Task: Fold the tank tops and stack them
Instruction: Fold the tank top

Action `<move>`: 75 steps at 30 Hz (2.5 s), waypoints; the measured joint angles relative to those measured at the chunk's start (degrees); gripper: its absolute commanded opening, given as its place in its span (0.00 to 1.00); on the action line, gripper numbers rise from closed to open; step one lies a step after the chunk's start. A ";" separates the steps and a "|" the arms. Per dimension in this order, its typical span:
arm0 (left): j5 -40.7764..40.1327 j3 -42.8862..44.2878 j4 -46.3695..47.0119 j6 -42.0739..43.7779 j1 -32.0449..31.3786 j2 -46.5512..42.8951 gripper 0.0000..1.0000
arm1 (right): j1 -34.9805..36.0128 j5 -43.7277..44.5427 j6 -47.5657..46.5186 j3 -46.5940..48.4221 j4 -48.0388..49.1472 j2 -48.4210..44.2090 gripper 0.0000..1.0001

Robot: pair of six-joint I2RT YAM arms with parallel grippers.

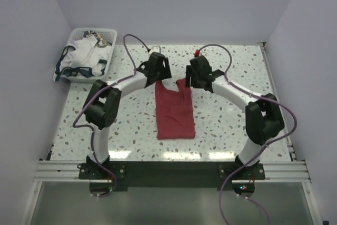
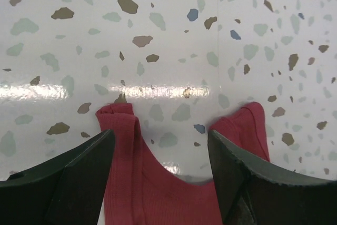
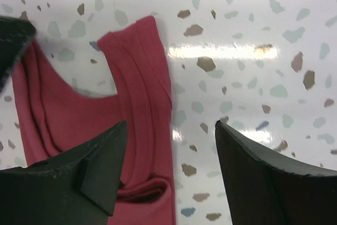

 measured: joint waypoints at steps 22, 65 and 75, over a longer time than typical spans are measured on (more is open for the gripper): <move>3.02 -63.84 4.02 -24.96 -17.35 -54.55 0.60 | 14.64 -5.88 21.88 -50.31 4.24 -43.41 0.54; -0.33 -67.28 11.93 -45.83 -27.76 -51.43 0.43 | 18.12 -9.40 37.86 -62.47 15.06 -51.08 0.46; -0.48 -68.02 12.59 -46.38 -27.78 -51.39 0.36 | 19.65 -9.22 38.49 -62.47 18.36 -48.74 0.45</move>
